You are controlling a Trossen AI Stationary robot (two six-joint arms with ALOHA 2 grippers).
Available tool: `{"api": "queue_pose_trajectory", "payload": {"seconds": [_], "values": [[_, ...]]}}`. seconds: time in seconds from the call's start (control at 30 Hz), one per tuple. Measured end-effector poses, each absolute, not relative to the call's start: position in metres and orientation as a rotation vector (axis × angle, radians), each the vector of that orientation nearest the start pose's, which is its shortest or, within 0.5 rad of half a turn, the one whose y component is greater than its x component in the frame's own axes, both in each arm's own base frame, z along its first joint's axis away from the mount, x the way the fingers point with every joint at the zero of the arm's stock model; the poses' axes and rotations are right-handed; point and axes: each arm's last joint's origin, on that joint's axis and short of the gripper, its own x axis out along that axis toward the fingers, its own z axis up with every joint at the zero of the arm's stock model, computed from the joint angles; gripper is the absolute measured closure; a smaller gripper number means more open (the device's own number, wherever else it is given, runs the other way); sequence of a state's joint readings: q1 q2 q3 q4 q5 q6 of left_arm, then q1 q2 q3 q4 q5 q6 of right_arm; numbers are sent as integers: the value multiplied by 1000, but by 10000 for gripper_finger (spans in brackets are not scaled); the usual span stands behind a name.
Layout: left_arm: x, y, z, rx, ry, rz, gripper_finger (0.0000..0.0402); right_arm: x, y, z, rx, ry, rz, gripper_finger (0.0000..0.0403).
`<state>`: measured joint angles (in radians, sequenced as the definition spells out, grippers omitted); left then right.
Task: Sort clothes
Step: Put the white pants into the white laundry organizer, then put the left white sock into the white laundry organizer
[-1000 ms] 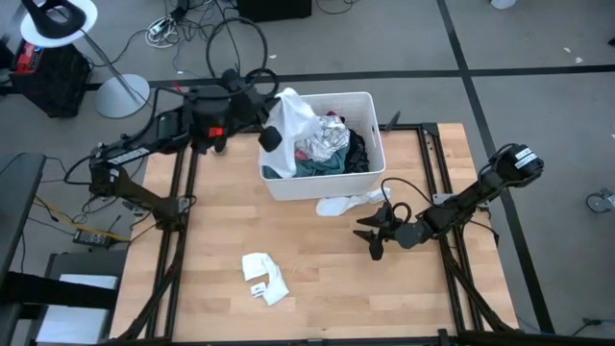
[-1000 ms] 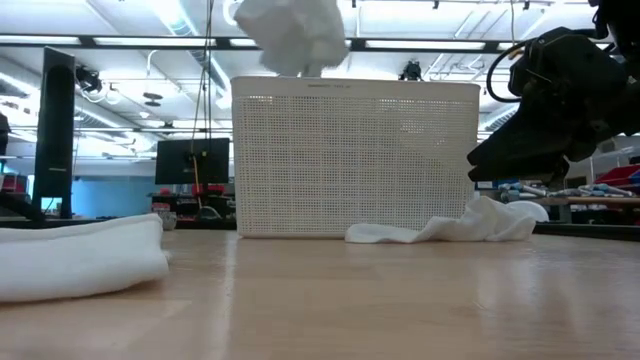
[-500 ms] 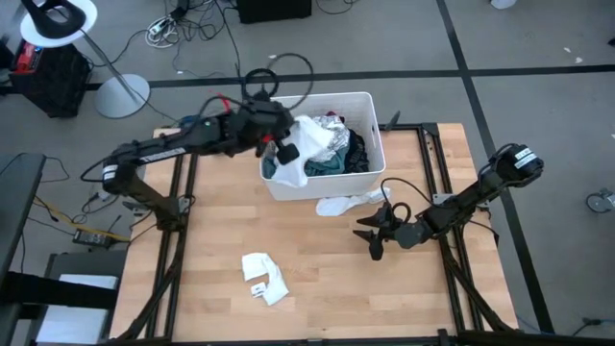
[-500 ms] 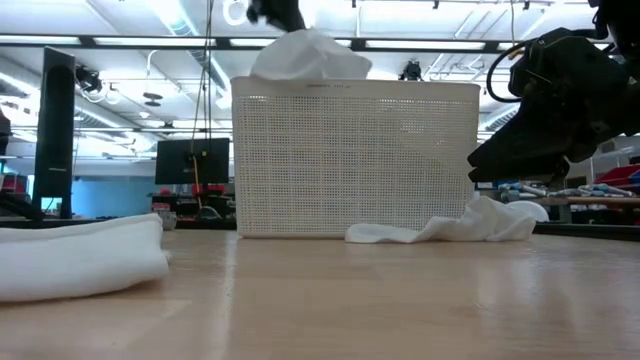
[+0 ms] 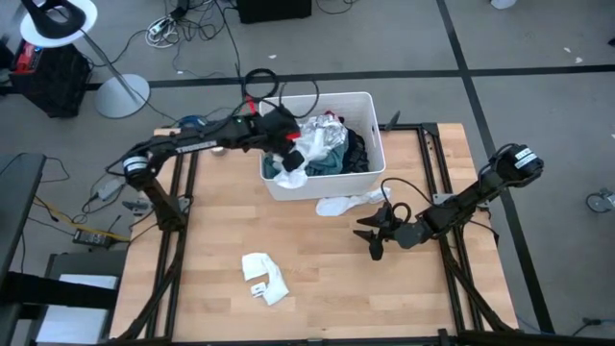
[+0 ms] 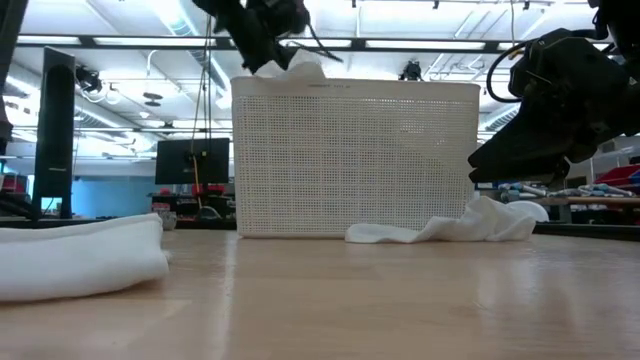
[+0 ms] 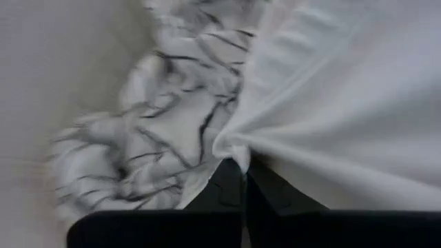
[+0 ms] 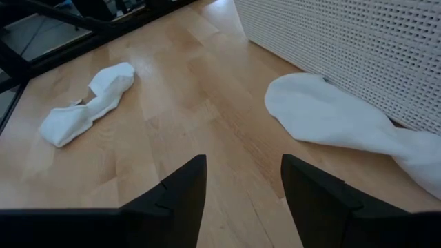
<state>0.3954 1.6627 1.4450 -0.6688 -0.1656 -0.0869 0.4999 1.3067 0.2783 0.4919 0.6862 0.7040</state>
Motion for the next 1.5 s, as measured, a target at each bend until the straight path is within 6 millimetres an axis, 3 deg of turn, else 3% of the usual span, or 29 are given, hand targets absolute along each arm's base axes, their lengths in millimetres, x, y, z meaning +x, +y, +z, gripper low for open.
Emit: {"api": "queue_pose_trajectory", "payload": {"seconds": [0.17,0.37,0.57,1.1,1.23,1.5], "values": [[338,145,278,-193,906,551,369,190,83,133,390,357,-325,216],[346,152,257,-139,970,641,279,190,83,133,395,356,-326,216],[346,152,260,-126,994,658,227,190,83,133,400,355,-327,217],[343,117,349,5,1071,523,224,190,83,133,399,355,-327,219],[341,102,371,-25,1005,413,224,190,83,133,399,355,-327,219],[315,62,411,-17,876,303,224,190,83,133,400,355,-326,219]]}}
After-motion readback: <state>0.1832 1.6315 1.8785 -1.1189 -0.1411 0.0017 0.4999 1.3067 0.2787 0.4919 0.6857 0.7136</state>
